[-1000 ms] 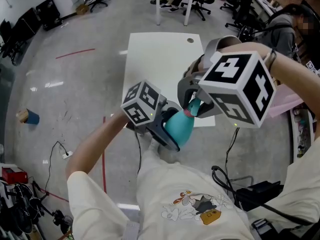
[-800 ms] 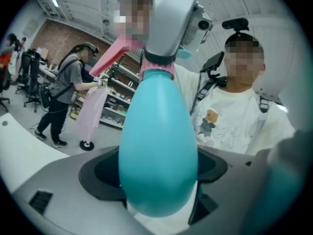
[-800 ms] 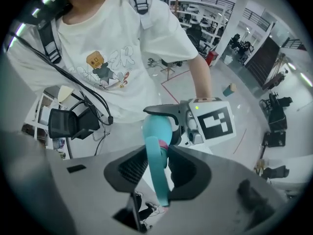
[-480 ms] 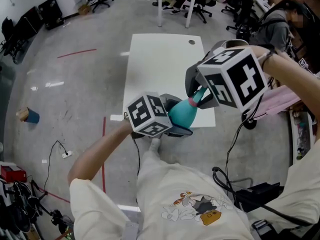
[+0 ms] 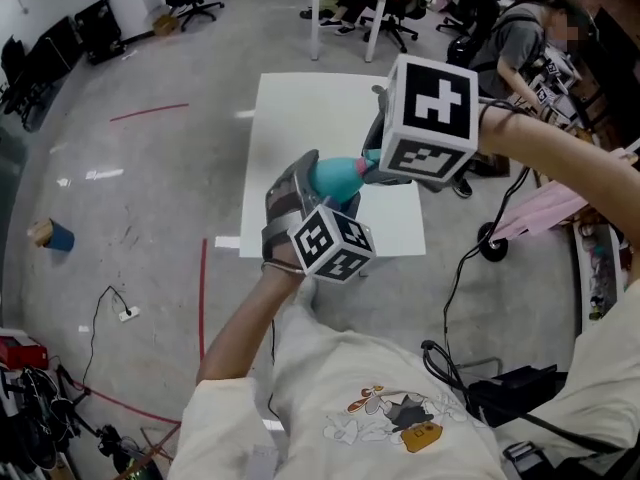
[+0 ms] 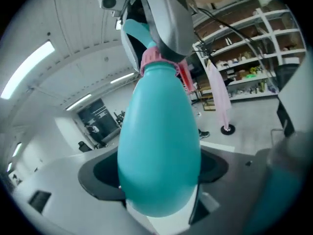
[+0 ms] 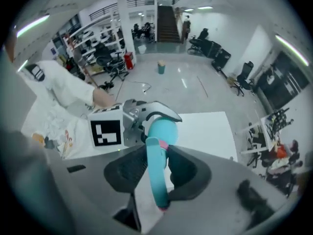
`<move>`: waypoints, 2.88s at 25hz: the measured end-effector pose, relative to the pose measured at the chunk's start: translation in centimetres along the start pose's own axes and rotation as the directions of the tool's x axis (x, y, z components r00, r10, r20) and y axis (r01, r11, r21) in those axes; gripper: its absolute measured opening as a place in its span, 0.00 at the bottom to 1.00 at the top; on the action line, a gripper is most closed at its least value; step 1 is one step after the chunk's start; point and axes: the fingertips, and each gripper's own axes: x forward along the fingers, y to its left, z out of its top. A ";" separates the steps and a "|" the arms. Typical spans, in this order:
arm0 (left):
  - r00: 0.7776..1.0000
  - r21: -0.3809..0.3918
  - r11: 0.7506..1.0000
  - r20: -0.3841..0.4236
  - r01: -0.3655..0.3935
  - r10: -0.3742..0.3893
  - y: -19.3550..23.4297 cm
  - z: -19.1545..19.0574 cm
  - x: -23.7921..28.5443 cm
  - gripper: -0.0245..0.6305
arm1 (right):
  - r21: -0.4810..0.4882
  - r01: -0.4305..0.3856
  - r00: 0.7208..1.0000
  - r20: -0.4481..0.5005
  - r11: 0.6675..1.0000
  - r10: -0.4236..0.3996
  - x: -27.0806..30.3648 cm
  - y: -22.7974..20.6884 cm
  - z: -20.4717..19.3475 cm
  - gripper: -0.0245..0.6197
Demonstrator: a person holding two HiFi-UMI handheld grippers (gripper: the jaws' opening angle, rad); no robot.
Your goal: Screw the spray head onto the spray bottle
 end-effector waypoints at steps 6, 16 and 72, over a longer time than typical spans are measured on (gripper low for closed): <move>0.990 -0.059 0.989 -0.036 -0.139 0.137 1.2 -0.1 0.5 0.67 | 0.125 0.047 0.997 0.062 0.991 -0.055 -0.1 -1.0 0.4 0.24; 0.996 -0.132 0.989 0.049 -0.064 0.071 -0.3 -0.2 2.0 0.67 | 0.183 -0.018 0.987 0.158 0.983 -0.011 -0.9 -1.7 -0.1 0.31; 0.241 0.236 0.240 0.023 0.942 -0.970 -13.2 -1.4 -7.0 0.67 | -0.882 -0.009 1.000 -0.019 0.472 -0.017 2.3 8.2 -3.6 0.24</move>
